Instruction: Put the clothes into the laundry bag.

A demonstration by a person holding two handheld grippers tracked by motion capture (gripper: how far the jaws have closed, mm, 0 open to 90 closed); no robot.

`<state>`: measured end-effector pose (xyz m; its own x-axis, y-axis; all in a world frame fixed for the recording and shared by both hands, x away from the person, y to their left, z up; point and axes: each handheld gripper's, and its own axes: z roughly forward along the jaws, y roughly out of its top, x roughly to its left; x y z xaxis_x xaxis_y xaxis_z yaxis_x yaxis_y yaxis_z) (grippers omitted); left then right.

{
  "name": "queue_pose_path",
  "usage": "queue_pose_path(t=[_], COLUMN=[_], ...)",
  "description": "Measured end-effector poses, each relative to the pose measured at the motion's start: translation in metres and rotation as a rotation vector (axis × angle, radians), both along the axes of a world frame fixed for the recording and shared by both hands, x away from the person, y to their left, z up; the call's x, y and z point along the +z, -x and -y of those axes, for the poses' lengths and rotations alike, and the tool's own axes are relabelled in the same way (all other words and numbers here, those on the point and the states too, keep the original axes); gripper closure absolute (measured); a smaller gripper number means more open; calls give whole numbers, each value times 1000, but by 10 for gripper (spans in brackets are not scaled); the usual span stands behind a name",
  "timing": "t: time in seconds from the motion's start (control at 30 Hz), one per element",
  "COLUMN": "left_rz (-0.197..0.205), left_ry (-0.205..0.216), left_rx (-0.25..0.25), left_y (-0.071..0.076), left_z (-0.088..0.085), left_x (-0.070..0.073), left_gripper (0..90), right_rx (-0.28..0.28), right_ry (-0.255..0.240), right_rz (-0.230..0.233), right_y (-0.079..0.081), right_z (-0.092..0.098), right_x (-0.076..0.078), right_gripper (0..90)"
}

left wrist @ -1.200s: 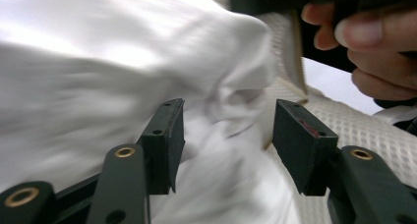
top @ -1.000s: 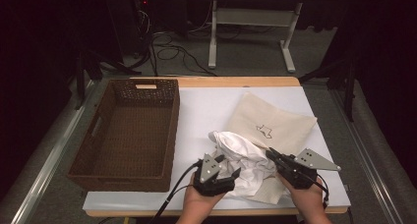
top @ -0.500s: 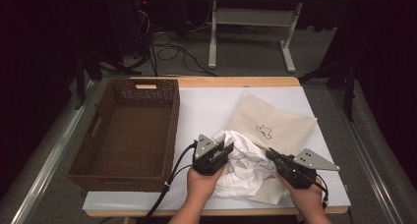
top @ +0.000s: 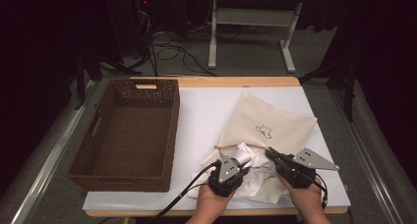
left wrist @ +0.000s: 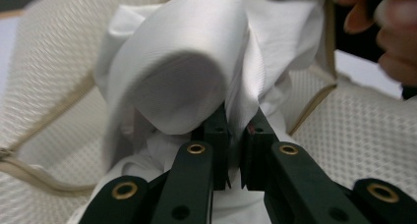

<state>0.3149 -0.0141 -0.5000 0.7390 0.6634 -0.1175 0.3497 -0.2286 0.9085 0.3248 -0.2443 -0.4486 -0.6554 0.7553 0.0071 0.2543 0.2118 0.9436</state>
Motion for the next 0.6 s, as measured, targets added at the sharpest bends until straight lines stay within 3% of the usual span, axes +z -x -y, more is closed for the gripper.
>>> queue_pose_path(t=[0.23, 0.4, 0.47, 0.57, 0.6], left_rz=[-74, -45, -11, 11, 18], left_ry=[-32, -37, -10, 32, 36], left_rx=[6, 21, 19, 31, 34], left_y=[-18, -16, -10, 3, 7], left_z=[7, 8, 6, -1, -4], left_x=[-12, -15, -12, -3, -1], left_gripper=[839, 816, 714, 464, 429], right_rx=[12, 10, 11, 6, 5], right_ry=[0, 10, 8, 2, 2], right_rz=[7, 2, 4, 1, 2], right_y=[1, 1, 1, 1, 1], right_z=[-2, -2, -1, 1, 1], right_x=[1, -1, -1, -1, -1], right_gripper=[888, 888, 888, 888, 888])
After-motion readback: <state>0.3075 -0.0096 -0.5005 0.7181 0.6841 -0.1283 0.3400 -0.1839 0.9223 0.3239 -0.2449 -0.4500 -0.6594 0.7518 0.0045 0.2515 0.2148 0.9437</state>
